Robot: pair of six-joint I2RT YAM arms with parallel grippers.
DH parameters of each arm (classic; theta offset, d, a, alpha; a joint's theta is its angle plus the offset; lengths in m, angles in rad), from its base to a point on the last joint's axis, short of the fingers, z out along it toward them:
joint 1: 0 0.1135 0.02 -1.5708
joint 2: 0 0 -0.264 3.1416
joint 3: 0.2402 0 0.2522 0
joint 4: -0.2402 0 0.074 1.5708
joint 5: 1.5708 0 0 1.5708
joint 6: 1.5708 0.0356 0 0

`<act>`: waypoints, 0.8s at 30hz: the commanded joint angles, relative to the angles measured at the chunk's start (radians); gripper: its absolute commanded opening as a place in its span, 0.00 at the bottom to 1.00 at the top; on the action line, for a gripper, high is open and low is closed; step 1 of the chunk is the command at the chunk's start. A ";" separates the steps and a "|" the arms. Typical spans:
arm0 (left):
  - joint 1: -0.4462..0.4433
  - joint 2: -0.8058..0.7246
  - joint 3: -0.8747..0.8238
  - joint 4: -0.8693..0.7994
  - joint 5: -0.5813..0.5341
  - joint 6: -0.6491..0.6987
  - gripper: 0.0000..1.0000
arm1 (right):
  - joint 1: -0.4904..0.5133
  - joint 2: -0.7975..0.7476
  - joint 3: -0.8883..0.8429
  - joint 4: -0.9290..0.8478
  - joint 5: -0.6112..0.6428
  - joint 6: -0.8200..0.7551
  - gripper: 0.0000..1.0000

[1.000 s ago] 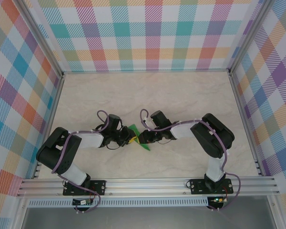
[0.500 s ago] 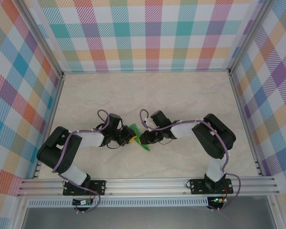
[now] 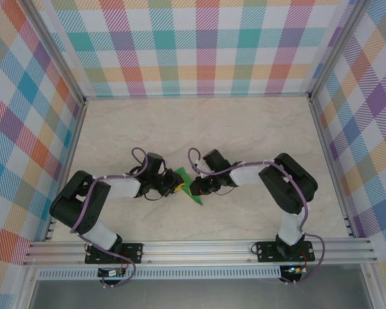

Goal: Fold a paper plane with a square sheet of paper (pick it up from the middle)
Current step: Fold the wing for the fifth time at the center of the table.

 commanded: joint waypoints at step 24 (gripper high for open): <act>-0.010 0.045 0.050 -0.017 0.018 0.025 0.14 | -0.004 -0.100 0.073 -0.193 0.082 -0.055 0.31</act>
